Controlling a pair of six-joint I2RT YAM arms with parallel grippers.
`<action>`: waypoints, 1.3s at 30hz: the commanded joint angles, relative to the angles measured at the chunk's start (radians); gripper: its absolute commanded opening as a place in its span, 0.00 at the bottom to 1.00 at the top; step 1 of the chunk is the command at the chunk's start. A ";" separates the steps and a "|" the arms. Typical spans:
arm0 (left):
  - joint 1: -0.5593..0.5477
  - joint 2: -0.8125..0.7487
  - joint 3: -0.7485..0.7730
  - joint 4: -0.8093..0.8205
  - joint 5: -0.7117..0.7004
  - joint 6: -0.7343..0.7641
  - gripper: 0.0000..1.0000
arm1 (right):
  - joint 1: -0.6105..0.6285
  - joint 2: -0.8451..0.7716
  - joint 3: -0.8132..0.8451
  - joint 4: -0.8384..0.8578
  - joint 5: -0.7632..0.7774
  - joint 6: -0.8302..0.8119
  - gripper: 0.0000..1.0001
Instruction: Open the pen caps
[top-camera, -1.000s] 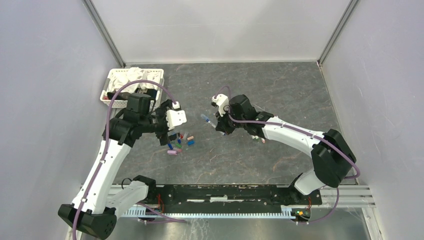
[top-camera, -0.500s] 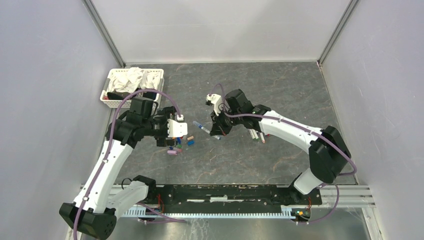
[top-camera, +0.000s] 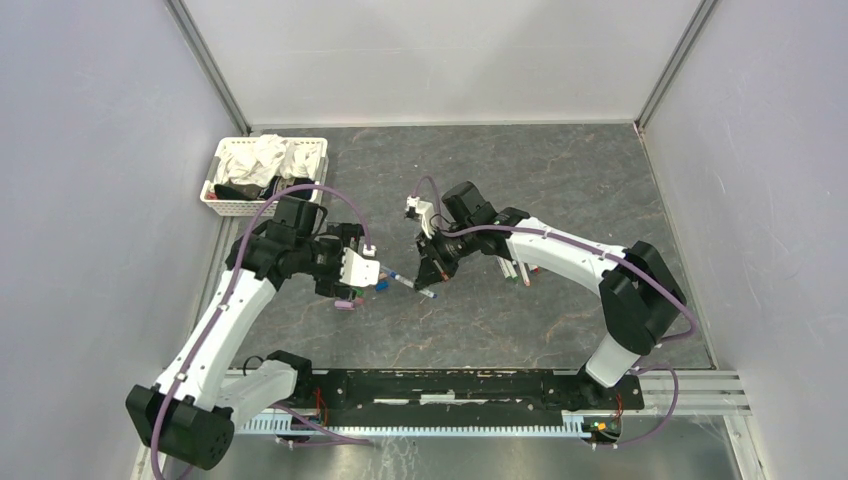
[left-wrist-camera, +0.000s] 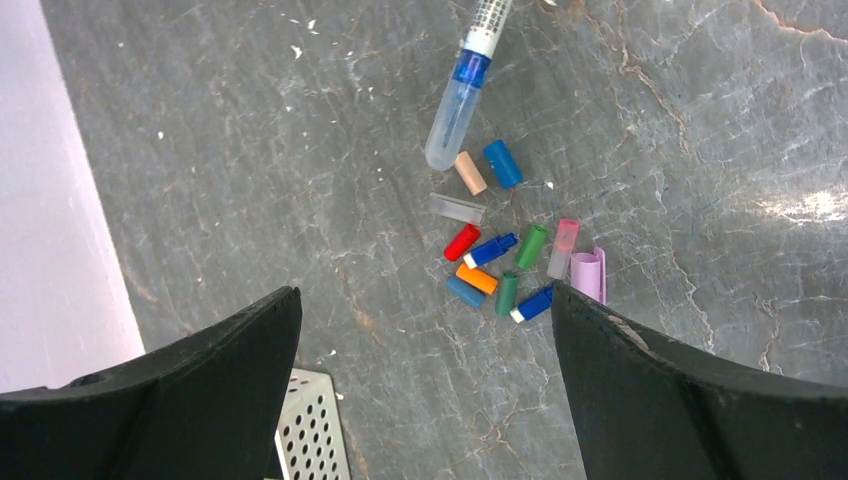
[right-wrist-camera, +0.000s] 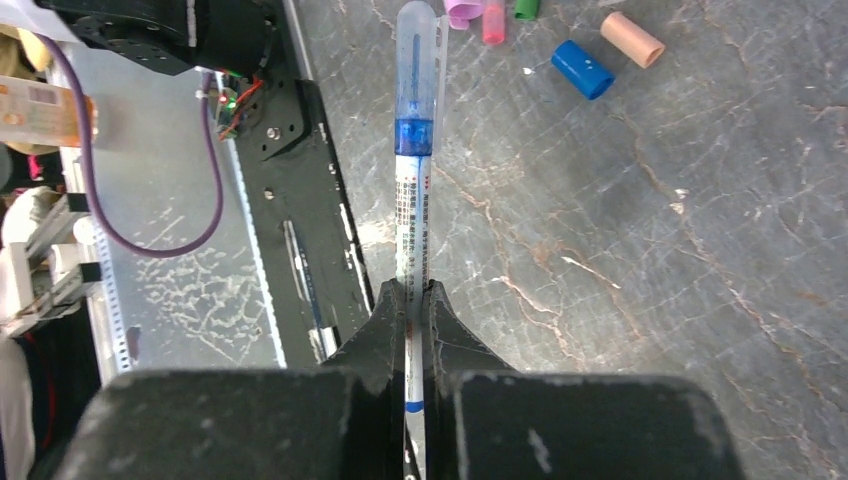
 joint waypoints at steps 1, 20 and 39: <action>-0.014 0.027 -0.002 0.006 0.025 0.082 0.98 | 0.005 -0.022 0.021 0.028 -0.083 0.037 0.00; -0.090 0.003 -0.028 0.006 -0.008 0.135 0.90 | 0.021 0.020 0.049 0.091 -0.222 0.109 0.00; -0.215 0.024 -0.076 0.028 -0.154 0.186 0.41 | 0.024 0.127 0.147 0.090 -0.243 0.140 0.00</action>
